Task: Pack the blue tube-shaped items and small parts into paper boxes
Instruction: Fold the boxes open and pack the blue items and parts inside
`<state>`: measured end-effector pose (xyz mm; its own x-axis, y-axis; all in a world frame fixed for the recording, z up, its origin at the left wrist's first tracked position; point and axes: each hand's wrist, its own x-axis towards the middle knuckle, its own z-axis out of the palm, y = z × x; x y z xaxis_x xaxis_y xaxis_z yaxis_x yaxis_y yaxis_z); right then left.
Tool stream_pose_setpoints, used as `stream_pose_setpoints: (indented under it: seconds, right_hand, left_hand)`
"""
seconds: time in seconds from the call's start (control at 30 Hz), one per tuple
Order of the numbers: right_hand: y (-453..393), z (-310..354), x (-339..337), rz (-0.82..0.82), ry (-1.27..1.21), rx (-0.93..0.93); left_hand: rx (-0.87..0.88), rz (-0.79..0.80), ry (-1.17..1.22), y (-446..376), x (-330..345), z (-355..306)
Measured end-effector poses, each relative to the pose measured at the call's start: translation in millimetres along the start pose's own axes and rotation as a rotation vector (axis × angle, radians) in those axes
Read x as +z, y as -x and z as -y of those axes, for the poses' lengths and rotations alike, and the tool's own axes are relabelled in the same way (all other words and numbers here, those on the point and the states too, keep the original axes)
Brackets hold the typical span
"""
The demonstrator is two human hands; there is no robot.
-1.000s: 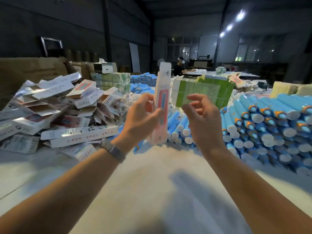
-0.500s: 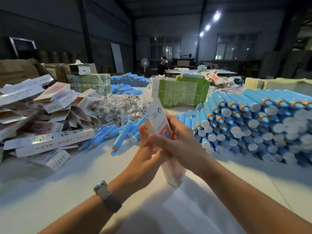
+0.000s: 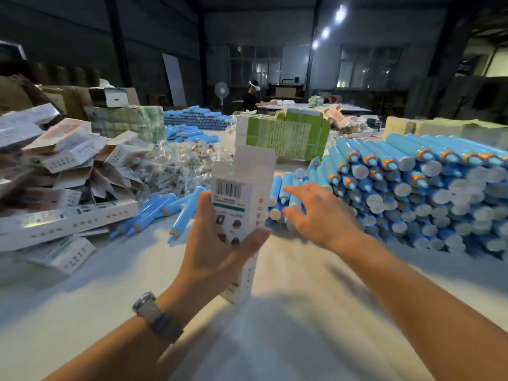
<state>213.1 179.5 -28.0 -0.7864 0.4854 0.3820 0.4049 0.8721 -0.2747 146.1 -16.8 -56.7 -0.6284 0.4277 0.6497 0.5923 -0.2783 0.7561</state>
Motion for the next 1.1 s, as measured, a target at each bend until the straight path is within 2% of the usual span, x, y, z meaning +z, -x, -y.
stream_pose_setpoints:
  seconds: [0.07, 0.13, 0.27, 0.4, 0.53, 0.73, 0.83, 0.93, 1.1]
  right_hand:
    - [6, -1, 10, 0.116, 0.199, 0.034]
    - [9, -1, 16, 0.06, 0.271, 0.023]
    - [8, 9, 12, -0.142, 0.22, -0.005]
    - [3, 14, 11, -0.139, 0.127, 0.027]
    - [-5, 16, 6, -0.044, -0.238, 0.273]
    - [-2, 35, -20, 0.131, -1.234, 0.625]
    - [3, 40, -30, 0.191, -1.551, 0.739]
    - [9, 49, -36, 0.268, -1.649, 0.721]
    - [13, 52, -38, 0.319, -1.551, 0.65]
  left_hand:
    - [0.011, -0.031, -0.021, 1, 4, 1]
    - [0.022, -0.046, -0.058, 2, 4, 0]
    - [0.046, -0.05, -0.115, 2, 1, -3]
    - [0.088, -0.054, -0.189, 2, 0, -2]
    - [0.121, -0.089, -0.284, 2, 2, 1]
    - [0.151, -0.113, -0.298, 2, -1, 4]
    - [0.144, -0.101, -0.296, 2, -2, 3]
    - [0.151, -0.103, -0.308, 2, -3, 6]
    - [0.176, -0.108, -0.336, 0, -5, 10]
